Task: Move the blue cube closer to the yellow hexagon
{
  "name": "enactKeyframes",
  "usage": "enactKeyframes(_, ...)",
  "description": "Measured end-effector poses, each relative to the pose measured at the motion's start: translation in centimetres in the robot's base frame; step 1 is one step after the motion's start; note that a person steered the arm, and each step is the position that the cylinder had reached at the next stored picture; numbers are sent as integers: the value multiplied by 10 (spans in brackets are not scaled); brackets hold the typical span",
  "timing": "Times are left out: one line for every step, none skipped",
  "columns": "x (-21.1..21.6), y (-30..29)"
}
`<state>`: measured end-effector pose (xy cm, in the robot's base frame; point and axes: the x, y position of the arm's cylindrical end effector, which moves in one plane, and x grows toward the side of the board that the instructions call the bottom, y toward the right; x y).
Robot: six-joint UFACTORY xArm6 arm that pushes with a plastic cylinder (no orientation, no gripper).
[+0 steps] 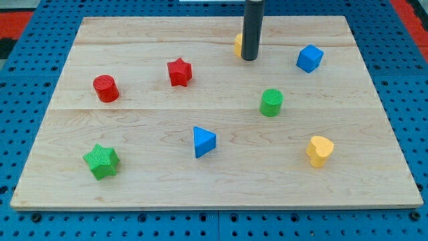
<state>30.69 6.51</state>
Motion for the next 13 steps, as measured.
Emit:
enactKeyframes(-14,0)
enactKeyframes(-29,-8)
enactKeyframes(-44,-9)
enactKeyframes(-60,36)
enactKeyframes(-60,102)
enactKeyframes(-47,179)
enactKeyframes(15,201)
enactKeyframes(69,157)
enactKeyframes(53,135)
enactKeyframes(25,133)
enactKeyframes(-1,120)
enactKeyframes(-22,111)
enactKeyframes(-43,97)
